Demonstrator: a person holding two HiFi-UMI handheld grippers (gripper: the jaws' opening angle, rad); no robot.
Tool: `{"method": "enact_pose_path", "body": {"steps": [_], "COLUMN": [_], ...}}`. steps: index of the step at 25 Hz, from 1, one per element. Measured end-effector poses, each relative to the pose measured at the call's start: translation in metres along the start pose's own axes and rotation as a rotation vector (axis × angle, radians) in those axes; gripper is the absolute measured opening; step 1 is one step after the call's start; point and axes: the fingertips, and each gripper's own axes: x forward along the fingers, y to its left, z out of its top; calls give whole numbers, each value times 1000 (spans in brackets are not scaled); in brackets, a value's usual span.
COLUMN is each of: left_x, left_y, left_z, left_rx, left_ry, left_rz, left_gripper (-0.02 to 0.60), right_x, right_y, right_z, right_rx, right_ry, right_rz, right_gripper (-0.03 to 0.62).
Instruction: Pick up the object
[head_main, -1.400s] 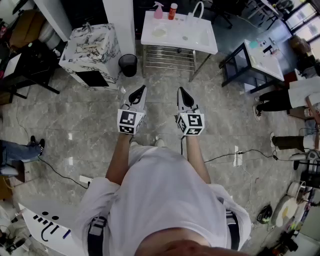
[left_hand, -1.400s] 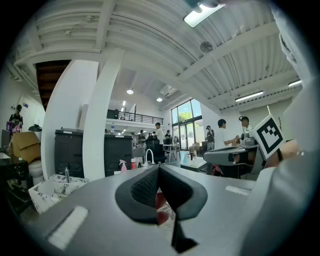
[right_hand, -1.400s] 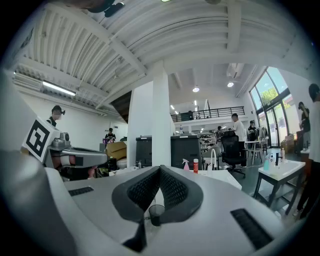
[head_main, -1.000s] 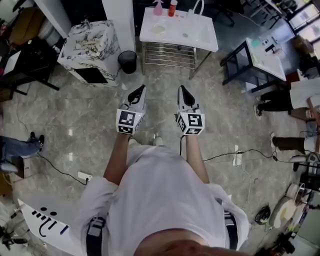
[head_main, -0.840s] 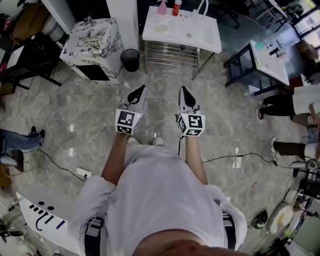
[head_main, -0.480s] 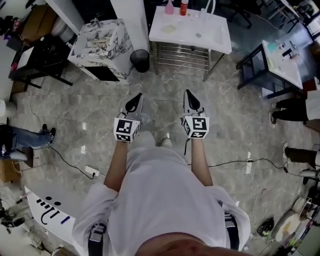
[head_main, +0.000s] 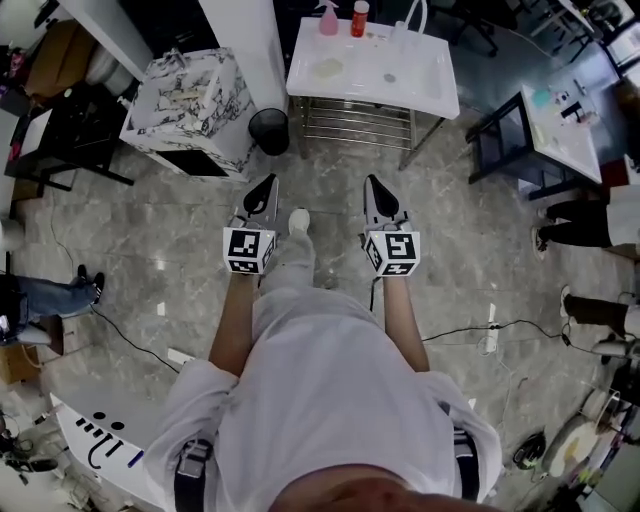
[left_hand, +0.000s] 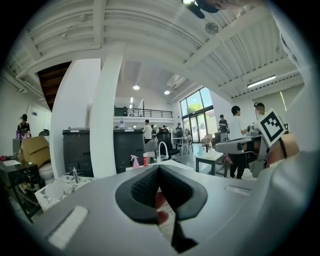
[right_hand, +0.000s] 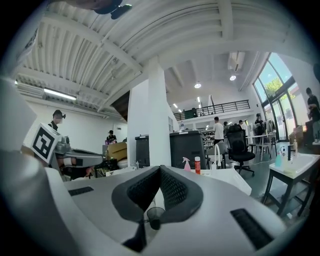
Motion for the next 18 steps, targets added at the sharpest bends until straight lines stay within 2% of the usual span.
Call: {"method": "enact_pose_path", "body": {"steps": [5,10,14,18], "left_x": [90,170,217,260], "left_y": [50,81,112,149], "left_z": [18,38,37,34], "left_rx": [-10,-3,8,-18], "left_ry": [-46,-62,-55,-48], "left_rz": [-19,-91,-146,-170], "left_gripper": [-3,-3,-3,-3], "right_x": [68,143,203,261], "right_y": [-17,-35,-47,-62], "right_z": [17,25,19,15], "right_rx": [-35,-38,-36,-36], "right_ry": [4,39,66,87], "right_rz": [-15,-26,-45,-73], "right_gripper": [3,3,3,3]}}
